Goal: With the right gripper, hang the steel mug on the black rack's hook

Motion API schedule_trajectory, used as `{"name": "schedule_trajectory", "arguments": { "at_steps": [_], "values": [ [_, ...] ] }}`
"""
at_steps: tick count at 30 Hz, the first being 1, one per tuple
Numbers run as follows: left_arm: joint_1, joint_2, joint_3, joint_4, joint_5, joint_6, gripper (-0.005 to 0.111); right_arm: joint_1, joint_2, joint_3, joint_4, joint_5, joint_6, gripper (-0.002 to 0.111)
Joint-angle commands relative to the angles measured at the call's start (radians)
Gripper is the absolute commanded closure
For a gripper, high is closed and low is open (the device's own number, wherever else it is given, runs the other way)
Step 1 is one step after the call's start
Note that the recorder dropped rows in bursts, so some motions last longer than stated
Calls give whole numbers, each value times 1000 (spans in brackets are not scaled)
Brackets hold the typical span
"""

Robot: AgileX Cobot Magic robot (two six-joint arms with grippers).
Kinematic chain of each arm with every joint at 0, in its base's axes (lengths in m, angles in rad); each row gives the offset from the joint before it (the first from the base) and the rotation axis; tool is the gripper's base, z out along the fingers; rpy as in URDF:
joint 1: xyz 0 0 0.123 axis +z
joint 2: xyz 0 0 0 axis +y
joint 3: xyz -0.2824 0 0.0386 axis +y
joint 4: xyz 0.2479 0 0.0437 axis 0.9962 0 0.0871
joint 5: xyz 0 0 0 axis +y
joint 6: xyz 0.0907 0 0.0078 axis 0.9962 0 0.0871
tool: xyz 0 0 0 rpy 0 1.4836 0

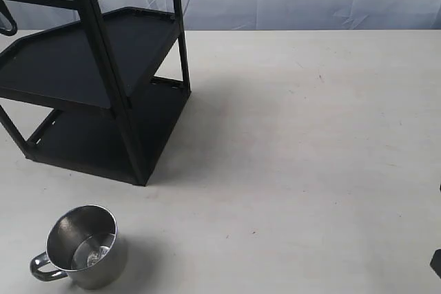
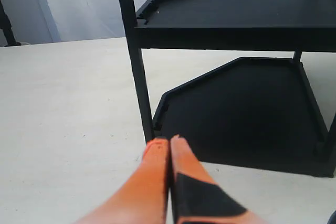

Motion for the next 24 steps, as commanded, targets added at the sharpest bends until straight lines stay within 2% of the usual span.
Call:
{"name": "schedule_trajectory", "arguments": {
  "at_steps": [1, 5, 8, 12, 16, 19, 24],
  "values": [
    [-2, 4, -2, 1, -8, -4, 107, -5, -5, 1, 126, -217, 64, 108],
    [-2, 4, -2, 1, -8, -4, 107, -5, -5, 1, 533, -420, 272, 108],
    [-2, 4, -2, 1, -8, -4, 107, -5, -5, 1, 702, -390, 371, 108],
    [-2, 4, -2, 1, -8, -4, 107, -5, -5, 0, 730, -321, 373, 109],
    [-2, 4, -2, 1, -8, -4, 107, -5, 34, -103, 685, -198, 339, 109],
    [-2, 4, -2, 1, -8, -4, 107, -5, 154, -234, 591, -81, 283, 109],
    [-2, 4, -2, 1, -8, -4, 107, -5, 504, -509, 441, 224, 107, 109]
  ]
}}
